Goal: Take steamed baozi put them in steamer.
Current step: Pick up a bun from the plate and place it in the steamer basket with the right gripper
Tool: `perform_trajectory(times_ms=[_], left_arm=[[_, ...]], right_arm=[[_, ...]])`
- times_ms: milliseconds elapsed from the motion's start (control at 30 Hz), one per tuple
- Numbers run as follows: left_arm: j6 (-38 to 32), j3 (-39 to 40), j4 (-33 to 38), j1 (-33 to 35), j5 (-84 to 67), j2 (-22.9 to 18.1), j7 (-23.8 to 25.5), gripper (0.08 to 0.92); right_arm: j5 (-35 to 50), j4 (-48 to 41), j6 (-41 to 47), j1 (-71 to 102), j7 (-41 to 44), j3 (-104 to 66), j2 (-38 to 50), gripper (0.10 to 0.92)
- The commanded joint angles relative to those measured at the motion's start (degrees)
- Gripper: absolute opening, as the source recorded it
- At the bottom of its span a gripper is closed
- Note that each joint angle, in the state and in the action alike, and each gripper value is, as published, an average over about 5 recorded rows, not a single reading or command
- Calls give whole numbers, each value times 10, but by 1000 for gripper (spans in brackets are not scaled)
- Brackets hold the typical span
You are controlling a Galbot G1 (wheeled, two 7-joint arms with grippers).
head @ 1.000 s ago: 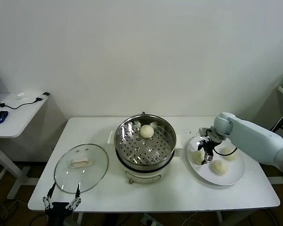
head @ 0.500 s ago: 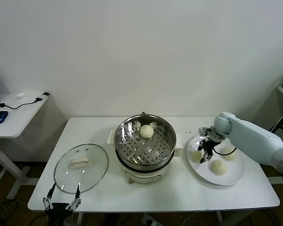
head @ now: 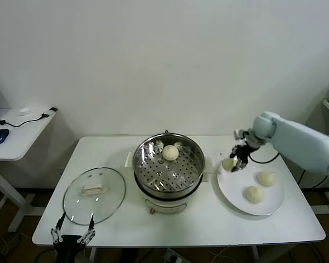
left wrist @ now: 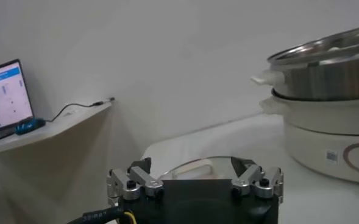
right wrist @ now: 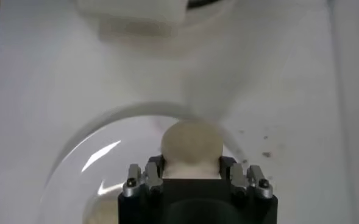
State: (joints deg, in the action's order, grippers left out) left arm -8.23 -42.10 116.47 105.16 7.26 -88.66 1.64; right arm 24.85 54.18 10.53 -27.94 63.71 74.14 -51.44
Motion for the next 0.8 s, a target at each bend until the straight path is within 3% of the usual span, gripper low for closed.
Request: perform_trajectory(times_ms=[33, 433, 800], left_arm=[[0, 12, 2, -4, 0, 1, 1, 823], [-8, 20, 20, 7, -5, 8, 0, 823], [-7, 18, 22, 3, 0, 10, 1, 823]], right_arm=[[233, 12, 25, -237, 0, 150, -93, 594], [306, 53, 83, -202, -63, 147, -262, 594], [281, 70, 102, -124, -106, 168, -295, 594]])
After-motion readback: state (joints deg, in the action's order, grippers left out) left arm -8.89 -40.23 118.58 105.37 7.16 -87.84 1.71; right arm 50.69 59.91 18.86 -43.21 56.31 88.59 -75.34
